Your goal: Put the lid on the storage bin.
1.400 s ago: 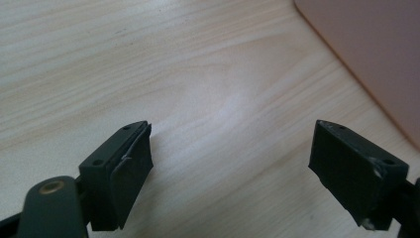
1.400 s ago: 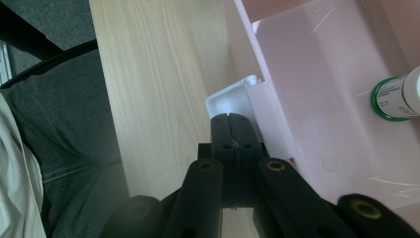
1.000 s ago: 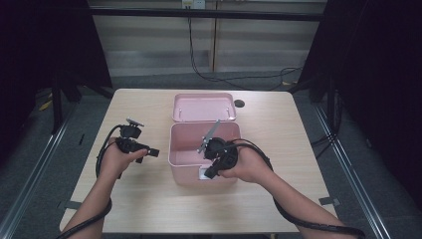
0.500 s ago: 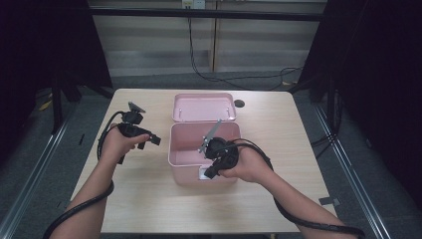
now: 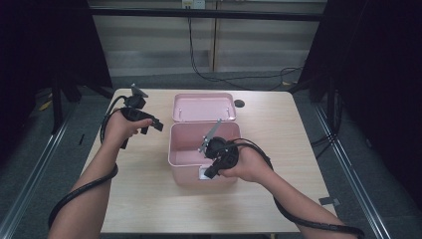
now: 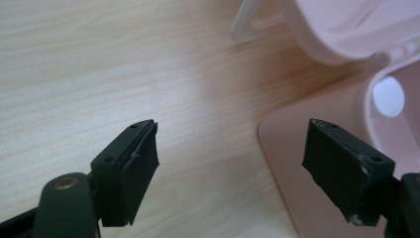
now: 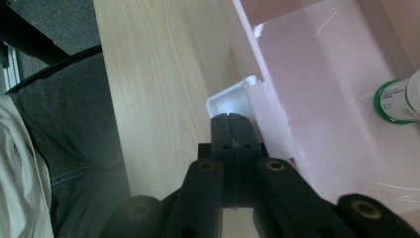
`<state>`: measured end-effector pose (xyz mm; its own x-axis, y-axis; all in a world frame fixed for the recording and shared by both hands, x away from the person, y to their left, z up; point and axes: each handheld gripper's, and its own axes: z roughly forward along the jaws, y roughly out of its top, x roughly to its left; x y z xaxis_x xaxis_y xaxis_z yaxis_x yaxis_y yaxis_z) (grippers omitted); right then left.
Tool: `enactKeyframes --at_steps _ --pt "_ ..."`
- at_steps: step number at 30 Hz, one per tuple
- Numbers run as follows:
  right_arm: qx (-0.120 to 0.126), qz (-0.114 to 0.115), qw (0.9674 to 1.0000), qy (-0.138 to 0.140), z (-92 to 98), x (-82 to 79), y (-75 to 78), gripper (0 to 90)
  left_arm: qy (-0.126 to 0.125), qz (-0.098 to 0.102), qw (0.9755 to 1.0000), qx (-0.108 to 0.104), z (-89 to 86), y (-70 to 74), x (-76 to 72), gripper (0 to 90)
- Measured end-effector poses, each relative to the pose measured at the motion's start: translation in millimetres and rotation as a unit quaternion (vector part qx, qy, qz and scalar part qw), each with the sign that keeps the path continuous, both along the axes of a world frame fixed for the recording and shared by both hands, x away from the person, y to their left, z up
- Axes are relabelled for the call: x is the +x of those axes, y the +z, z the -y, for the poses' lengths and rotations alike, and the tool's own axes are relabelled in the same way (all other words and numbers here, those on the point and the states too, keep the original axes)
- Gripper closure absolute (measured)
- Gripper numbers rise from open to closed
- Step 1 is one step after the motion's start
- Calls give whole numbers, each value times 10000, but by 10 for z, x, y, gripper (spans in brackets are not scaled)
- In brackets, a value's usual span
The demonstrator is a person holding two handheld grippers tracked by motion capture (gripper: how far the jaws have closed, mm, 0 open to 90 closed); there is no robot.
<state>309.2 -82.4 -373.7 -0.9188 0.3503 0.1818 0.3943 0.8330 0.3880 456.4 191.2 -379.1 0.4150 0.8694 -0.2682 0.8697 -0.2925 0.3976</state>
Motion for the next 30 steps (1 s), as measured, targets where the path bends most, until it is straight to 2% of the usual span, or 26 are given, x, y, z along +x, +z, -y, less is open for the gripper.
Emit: enactKeyframes --at_steps 4,9,13,18,24,30 --pt "3 9 10000 13 2 2 -1 900 70 20 10000 14 49 77 65 235" --pt "3 14 10000 16 -2 6 -1 900 21 -15 10000 1 130 118 143 246" --pt "4 15 10000 11 -4 6 0 900 58 6 10000 -1 199 134 204 259" --pt "15 0 10000 37 5 7 -2 900 146 -113 9998 -1 286 137 285 273" --pt "39 -32 10000 16 5 11 -3 900 115 -111 9998 80 368 151 396 304" --pt "70 -30 10000 28 7 21 -7 900 113 -134 9998 54 432 165 484 317"
